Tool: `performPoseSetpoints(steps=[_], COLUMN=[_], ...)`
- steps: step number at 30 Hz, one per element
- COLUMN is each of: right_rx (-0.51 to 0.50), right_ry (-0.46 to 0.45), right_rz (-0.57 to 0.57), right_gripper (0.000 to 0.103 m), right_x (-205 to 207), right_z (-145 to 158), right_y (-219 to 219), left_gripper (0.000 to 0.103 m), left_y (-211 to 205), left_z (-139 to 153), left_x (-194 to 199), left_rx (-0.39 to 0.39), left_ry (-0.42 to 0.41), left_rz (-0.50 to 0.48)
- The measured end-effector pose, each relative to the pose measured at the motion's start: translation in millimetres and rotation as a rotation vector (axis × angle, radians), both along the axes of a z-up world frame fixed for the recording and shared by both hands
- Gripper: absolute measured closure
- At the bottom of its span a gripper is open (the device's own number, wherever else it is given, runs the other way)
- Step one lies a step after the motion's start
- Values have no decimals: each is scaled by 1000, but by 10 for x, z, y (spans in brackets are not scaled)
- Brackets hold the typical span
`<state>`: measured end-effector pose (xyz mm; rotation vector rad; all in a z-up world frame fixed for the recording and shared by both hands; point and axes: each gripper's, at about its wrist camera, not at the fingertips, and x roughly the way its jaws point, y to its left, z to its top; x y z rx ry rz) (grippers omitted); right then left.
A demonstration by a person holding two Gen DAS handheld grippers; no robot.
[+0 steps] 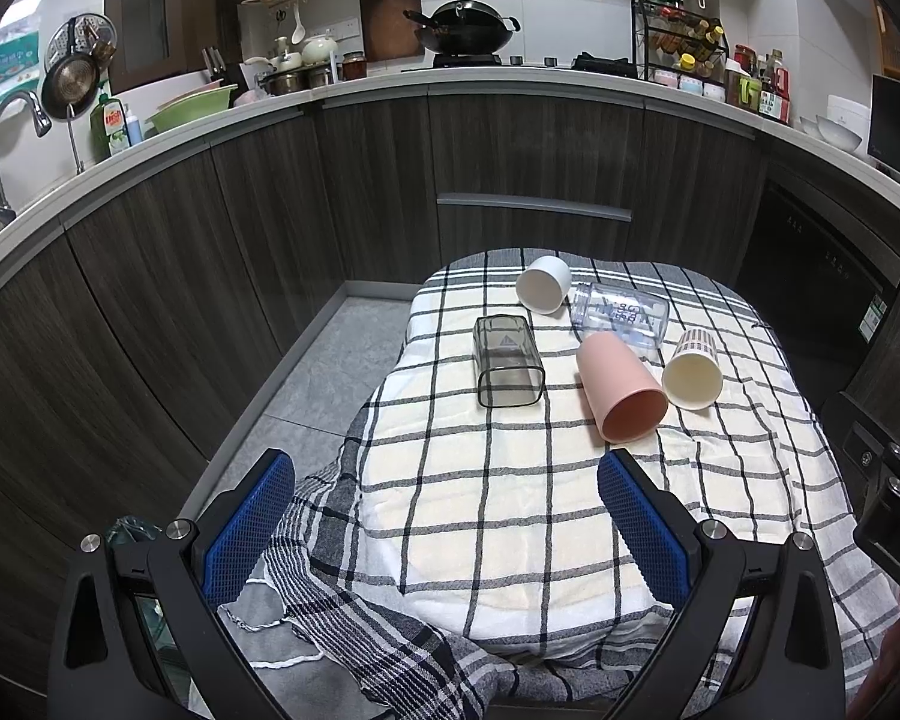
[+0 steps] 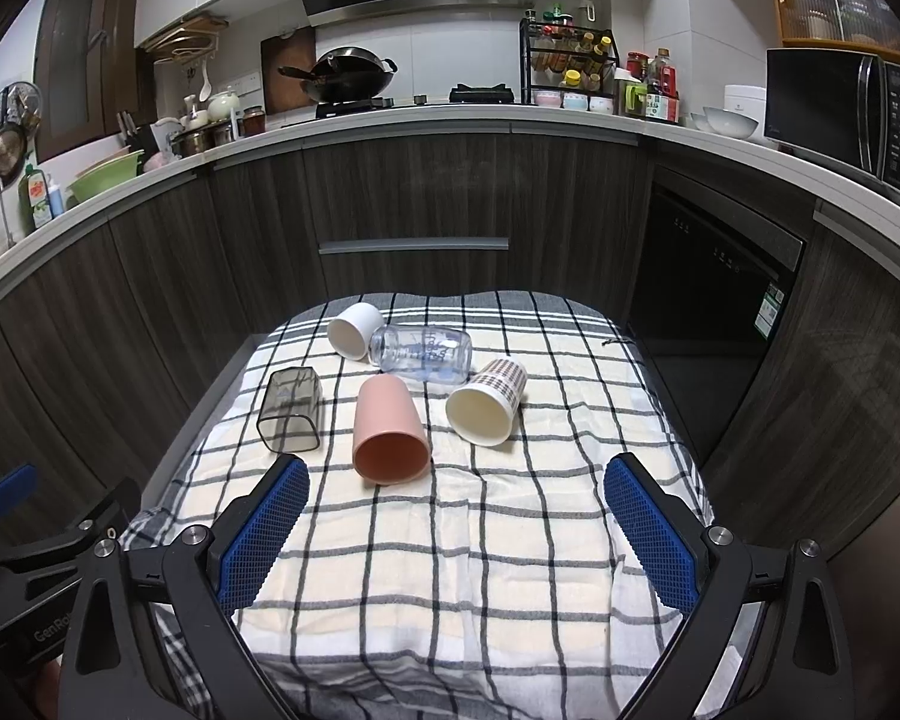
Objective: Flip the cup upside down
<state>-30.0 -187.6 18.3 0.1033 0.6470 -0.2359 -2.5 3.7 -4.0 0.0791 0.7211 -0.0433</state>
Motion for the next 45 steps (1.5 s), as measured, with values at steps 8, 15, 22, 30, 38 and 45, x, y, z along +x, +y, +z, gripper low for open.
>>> performPoseSetpoints(steps=[8, 15, 22, 30, 38, 45], right_rx=[1, 0, 1, 1, 1, -1], right_ry=[0, 1, 4, 4, 5, 4], right_rz=[0, 0, 0, 0, 0, 0], right_gripper=[3, 3, 3, 3, 3, 3], right_x=[6, 2, 13, 18, 28, 45], right_z=[0, -26, -57, -53, -53, -92], right_y=[-6, 11, 13, 14, 14, 11], left_gripper=[0, 0, 0, 0, 0, 0], left_y=[0, 19, 21, 21, 22, 34], left_z=[2, -41, -52, -40, -51, -86], left_x=[3, 13, 17, 22, 25, 46], left_rx=[-1, -2, -2, -2, -2, -4], left_ry=[3, 8, 9, 9, 11, 17], left_rz=[1, 0, 0, 0, 1, 1])
